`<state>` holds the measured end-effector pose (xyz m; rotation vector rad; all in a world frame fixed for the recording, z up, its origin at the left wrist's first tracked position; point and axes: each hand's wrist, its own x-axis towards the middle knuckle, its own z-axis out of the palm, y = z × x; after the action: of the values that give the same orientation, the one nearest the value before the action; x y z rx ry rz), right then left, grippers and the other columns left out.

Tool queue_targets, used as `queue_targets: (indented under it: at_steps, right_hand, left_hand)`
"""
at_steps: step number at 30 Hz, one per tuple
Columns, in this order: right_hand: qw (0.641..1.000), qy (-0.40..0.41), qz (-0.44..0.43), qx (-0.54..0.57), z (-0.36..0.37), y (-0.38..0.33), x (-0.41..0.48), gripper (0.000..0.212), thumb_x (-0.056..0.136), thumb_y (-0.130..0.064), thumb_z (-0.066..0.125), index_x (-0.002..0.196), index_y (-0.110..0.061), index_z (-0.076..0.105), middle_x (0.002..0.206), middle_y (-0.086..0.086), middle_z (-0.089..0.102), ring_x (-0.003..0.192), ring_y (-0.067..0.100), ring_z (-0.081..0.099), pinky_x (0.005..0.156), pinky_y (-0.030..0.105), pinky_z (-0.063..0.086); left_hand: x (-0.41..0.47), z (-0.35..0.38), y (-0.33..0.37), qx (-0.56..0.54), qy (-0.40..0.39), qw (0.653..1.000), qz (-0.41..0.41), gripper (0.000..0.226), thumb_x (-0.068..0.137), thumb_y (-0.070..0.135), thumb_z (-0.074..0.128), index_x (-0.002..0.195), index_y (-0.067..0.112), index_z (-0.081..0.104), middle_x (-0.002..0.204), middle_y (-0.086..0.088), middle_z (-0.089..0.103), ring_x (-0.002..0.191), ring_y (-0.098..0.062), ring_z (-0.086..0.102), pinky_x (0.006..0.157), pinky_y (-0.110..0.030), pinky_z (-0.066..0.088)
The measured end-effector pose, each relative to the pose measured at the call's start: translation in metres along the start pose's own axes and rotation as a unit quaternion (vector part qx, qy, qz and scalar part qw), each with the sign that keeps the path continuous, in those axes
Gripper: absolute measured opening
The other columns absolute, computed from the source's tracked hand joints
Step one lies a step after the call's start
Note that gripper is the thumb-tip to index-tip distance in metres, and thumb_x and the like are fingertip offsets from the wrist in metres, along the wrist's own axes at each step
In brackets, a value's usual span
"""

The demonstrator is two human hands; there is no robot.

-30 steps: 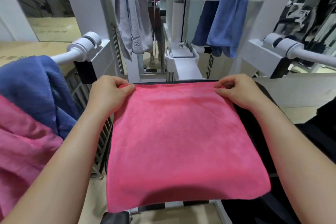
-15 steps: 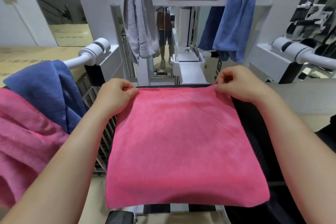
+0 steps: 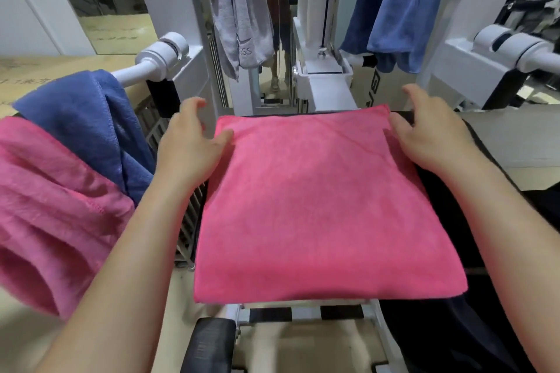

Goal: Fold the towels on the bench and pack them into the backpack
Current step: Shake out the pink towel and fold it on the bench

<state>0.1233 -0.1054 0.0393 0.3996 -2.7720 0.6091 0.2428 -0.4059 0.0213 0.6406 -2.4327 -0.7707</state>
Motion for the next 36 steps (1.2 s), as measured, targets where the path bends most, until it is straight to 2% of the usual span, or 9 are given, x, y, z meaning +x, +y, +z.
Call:
queue_targets:
  at_steps: [6,12,15,18,21,26,30,32,36]
  right_hand:
    - [0.997,0.008,0.021,0.068,-0.005,0.009,-0.124,0.029,0.088,-0.032,0.06,0.116,-0.023,0.065,0.101,0.004,0.063,0.083,0.019,0.055,0.074,0.029,0.035]
    - [0.991,0.064,0.101,0.058,-0.006,0.009,-0.199,0.038,0.093,-0.046,0.046,0.126,-0.026,0.051,0.083,0.001,0.061,0.078,0.033,0.059,0.069,0.04,0.043]
    - [0.976,0.011,0.15,0.159,-0.007,0.019,-0.216,0.05,0.093,-0.051,0.045,0.14,-0.034,0.039,0.075,-0.005,0.062,0.077,0.029,0.059,0.075,0.04,0.043]
    - [0.893,0.013,0.189,0.408,-0.009,0.024,-0.219,0.041,0.089,-0.04,0.063,0.127,-0.043,0.049,0.069,0.001,0.069,0.073,0.019,0.067,0.075,0.039,0.053]
    - [0.815,0.017,0.183,0.549,-0.013,0.028,-0.212,0.031,0.09,-0.017,0.066,0.116,-0.034,0.061,0.055,-0.002,0.06,0.055,0.011,0.054,0.055,0.024,0.05]
    - [0.782,-0.053,0.175,0.597,-0.013,0.049,-0.227,0.034,0.094,0.003,0.05,0.082,-0.019,0.073,0.071,0.006,0.058,0.053,0.011,0.045,0.044,0.018,0.038]
    - [0.642,-0.172,0.165,0.729,-0.035,0.065,-0.235,0.03,0.088,0.003,0.047,0.105,-0.004,0.07,0.092,0.009,0.073,0.078,0.016,0.068,0.052,0.015,0.047]
    - [0.692,-0.178,0.103,0.691,-0.048,0.065,-0.226,0.033,0.079,0.003,0.058,0.11,-0.003,0.067,0.098,0.01,0.075,0.091,0.019,0.072,0.061,0.014,0.052]
    - [0.881,0.018,0.009,0.473,-0.057,0.045,-0.192,0.026,0.084,-0.001,0.069,0.087,-0.026,0.075,0.084,0.004,0.073,0.075,0.013,0.068,0.07,0.017,0.053]
  left_hand:
    - [-0.116,-0.008,-0.034,-0.164,-0.051,0.975,-0.143,0.028,0.081,0.045,0.069,0.101,0.032,0.054,0.082,0.004,0.056,0.073,-0.016,0.054,0.072,-0.039,0.046]
    - [-0.169,-0.011,-0.029,-0.217,0.013,0.964,-0.154,0.019,0.091,0.032,0.062,0.096,0.015,0.056,0.07,0.003,0.051,0.045,0.002,0.05,0.043,-0.011,0.039]
    - [-0.188,-0.012,-0.021,-0.28,0.047,0.943,-0.173,0.022,0.087,0.025,0.068,0.107,0.019,0.06,0.071,0.003,0.058,0.045,0.002,0.047,0.046,-0.019,0.042]
    - [-0.193,-0.013,-0.018,-0.342,0.06,0.922,-0.172,0.026,0.086,0.018,0.07,0.11,0.022,0.061,0.06,0.013,0.061,0.05,-0.001,0.049,0.054,-0.024,0.041]
    - [-0.194,-0.018,-0.02,-0.42,0.052,0.893,-0.157,0.022,0.089,0.016,0.067,0.106,0.029,0.062,0.07,0.005,0.064,0.052,-0.006,0.05,0.047,-0.018,0.04]
    - [-0.214,-0.027,-0.03,-0.525,-0.057,0.834,-0.161,0.017,0.086,0.014,0.059,0.08,0.015,0.075,0.053,0.004,0.049,0.033,-0.003,0.032,0.034,-0.011,0.025]
    - [-0.232,-0.051,-0.042,-0.63,-0.178,0.744,-0.135,0.036,0.078,-0.015,0.052,0.098,0.003,0.075,0.083,-0.011,0.073,0.068,-0.017,0.07,0.054,-0.02,0.054]
    - [-0.227,-0.065,-0.036,-0.631,-0.211,0.742,-0.084,0.05,0.064,-0.02,0.06,0.107,0.004,0.073,0.1,-0.015,0.074,0.093,-0.024,0.071,0.071,-0.025,0.058]
    - [-0.194,-0.075,-0.004,-0.407,-0.077,0.91,-0.027,0.02,0.058,0.014,0.079,0.075,0.025,0.079,0.058,0.003,0.068,0.049,-0.005,0.06,0.049,-0.014,0.048]
